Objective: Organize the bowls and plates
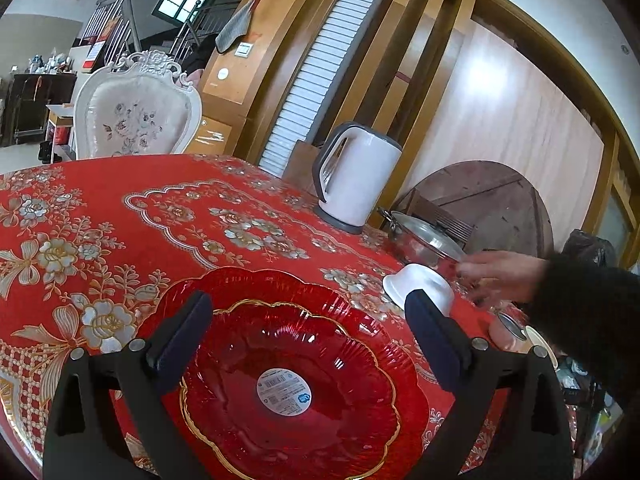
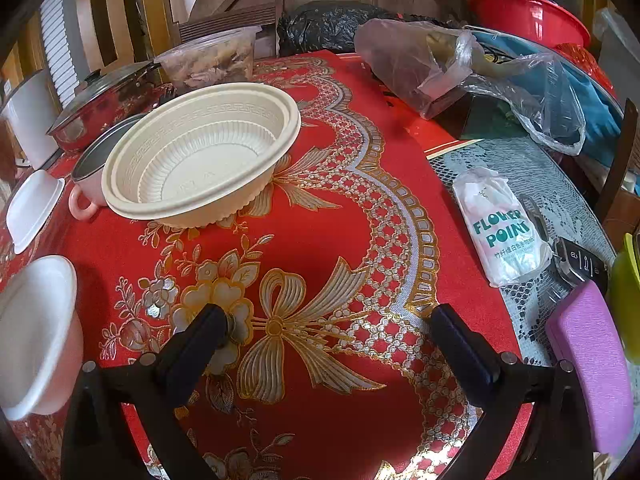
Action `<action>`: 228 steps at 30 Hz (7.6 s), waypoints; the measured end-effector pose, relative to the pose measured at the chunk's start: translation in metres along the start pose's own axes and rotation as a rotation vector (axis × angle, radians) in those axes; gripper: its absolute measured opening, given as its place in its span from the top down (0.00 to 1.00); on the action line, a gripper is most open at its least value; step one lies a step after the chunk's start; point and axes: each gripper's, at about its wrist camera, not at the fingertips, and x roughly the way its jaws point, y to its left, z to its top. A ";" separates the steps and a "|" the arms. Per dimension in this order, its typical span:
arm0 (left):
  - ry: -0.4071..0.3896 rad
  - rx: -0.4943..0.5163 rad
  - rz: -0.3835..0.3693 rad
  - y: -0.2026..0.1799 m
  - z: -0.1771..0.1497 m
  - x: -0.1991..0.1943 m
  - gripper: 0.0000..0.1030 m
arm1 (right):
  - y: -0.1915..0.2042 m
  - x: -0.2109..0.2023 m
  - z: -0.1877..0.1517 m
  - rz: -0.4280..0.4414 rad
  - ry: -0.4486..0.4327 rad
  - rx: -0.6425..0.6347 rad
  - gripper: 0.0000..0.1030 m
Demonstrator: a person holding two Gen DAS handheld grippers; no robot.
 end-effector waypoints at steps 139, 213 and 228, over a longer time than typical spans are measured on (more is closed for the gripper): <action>0.509 0.457 0.133 -0.092 0.086 0.051 0.86 | 0.363 -0.186 0.028 0.737 0.089 -0.305 0.87; 0.732 0.703 -0.205 -0.338 -0.128 0.105 0.82 | 0.083 -0.048 -0.022 0.468 0.173 0.114 0.80; 0.706 0.647 -0.231 -0.322 -0.100 0.095 0.86 | 0.105 -0.065 -0.016 0.473 0.171 0.084 0.88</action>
